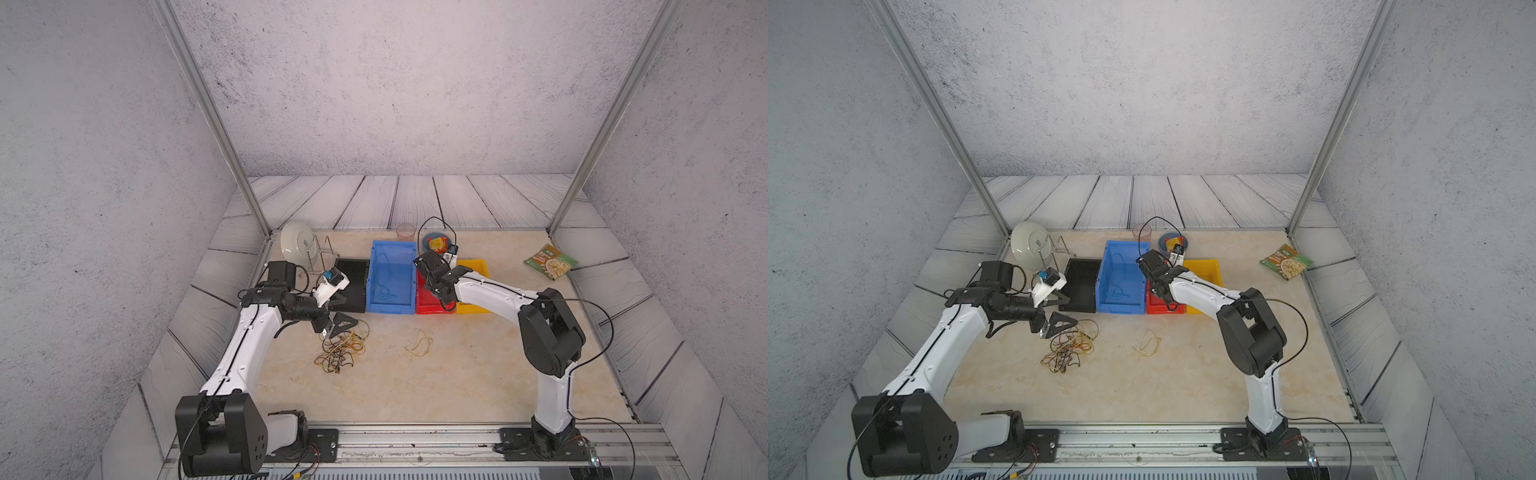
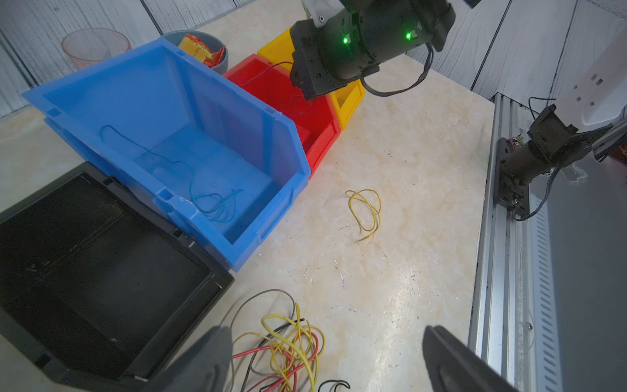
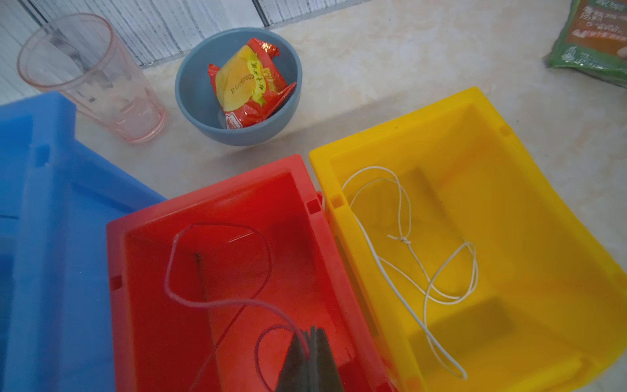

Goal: Untangle and sort cables by color
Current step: Place the cable in the bin.

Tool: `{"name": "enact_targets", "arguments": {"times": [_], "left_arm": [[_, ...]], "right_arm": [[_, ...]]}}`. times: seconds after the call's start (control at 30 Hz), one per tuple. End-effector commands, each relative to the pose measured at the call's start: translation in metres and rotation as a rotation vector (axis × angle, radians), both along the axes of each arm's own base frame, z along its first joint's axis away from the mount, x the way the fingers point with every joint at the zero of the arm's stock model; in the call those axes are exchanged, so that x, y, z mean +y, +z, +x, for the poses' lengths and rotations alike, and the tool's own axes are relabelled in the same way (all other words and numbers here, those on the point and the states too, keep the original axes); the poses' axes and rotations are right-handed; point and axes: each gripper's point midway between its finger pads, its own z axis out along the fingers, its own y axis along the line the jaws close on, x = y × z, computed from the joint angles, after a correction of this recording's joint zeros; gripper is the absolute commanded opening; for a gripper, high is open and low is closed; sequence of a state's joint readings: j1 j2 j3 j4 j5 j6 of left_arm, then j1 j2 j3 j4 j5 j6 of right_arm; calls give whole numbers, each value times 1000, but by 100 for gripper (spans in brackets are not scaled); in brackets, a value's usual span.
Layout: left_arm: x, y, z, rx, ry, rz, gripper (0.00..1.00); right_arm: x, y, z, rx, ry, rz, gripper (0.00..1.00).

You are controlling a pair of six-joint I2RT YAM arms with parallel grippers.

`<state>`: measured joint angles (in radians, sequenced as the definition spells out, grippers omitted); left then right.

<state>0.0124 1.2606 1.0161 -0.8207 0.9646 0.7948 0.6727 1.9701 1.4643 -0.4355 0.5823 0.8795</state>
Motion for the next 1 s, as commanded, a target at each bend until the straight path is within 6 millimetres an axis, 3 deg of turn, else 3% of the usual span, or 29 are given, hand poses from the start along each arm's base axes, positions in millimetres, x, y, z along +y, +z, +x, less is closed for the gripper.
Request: {"name": "enact_targets", "arguments": {"times": [0.0,0.1,0.23,0.33,0.7,0.97], "left_arm": [[2,0,-6,6,1,-6,94],[3,0,-6,6,3,-6,94],[3,0,-6,7,4,-5,94],[3,0,-6,6,4,-5,94],[7,-1,-7,2,14,12,94],[11,-2,-12,6,15,37,94]], "right_arm": [[7,-13,7,10,20,-17,0],[6,-16,8,17,24,-23,1],[9,-13,7,18,46,-17,17],[11,-3,8,5,70,-15,23],[8,56,2,-74,132,-8,43],[-6,101,-12,-130,172,-22,54]]}}
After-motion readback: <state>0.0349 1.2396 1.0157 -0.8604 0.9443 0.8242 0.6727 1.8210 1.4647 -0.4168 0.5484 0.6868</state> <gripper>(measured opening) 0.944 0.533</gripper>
